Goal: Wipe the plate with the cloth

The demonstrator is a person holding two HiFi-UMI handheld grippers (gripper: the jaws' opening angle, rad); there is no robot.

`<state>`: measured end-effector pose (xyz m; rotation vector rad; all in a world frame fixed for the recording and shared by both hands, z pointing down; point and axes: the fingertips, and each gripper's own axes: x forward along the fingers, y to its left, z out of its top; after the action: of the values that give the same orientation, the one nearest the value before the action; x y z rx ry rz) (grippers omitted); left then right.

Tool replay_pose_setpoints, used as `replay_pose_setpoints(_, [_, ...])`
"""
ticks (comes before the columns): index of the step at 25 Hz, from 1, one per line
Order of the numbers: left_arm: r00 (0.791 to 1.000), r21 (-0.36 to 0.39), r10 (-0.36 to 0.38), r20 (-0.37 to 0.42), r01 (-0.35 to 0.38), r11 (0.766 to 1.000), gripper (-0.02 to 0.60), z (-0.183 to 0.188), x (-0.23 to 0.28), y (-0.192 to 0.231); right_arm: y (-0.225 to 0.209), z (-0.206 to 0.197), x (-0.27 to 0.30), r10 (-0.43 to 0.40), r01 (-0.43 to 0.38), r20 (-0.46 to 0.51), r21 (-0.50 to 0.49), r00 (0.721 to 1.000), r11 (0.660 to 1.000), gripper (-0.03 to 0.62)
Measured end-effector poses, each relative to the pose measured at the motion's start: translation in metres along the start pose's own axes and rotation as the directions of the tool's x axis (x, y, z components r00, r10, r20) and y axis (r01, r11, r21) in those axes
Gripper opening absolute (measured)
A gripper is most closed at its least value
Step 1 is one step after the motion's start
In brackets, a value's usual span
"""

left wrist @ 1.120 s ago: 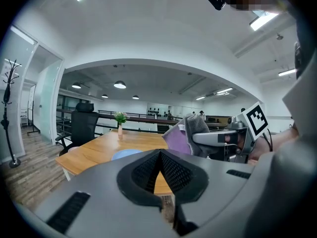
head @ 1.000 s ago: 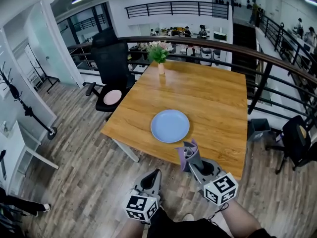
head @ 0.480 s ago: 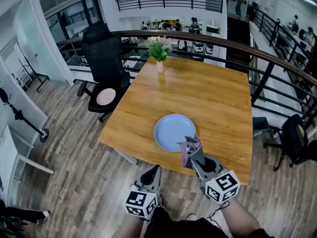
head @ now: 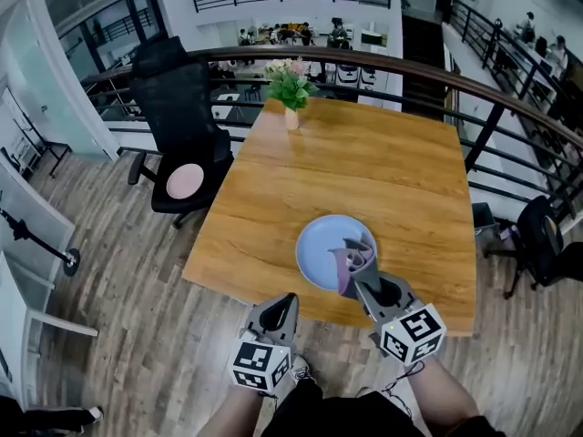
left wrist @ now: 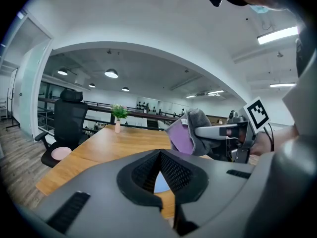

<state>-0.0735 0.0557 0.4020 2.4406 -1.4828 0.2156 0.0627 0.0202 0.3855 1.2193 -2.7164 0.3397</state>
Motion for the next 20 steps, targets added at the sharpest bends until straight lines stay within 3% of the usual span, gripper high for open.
replay_pose_setpoints(14, [0.99,0.014,-0.116,-0.076,0.118,0.993,0.019,-0.017,0.036,0.075,0.01,-0.001,0.081,-0.092,0.092,-0.039,0.003,0.995,0.996,0.072])
replay_pose_setpoints(20, [0.987,0.004,-0.12,-0.11,0.121,0.993,0.02,-0.027,0.055,0.089,0.005,-0.002,0.095,-0.104,0.104,-0.049,0.0,0.993,0.995,0.072])
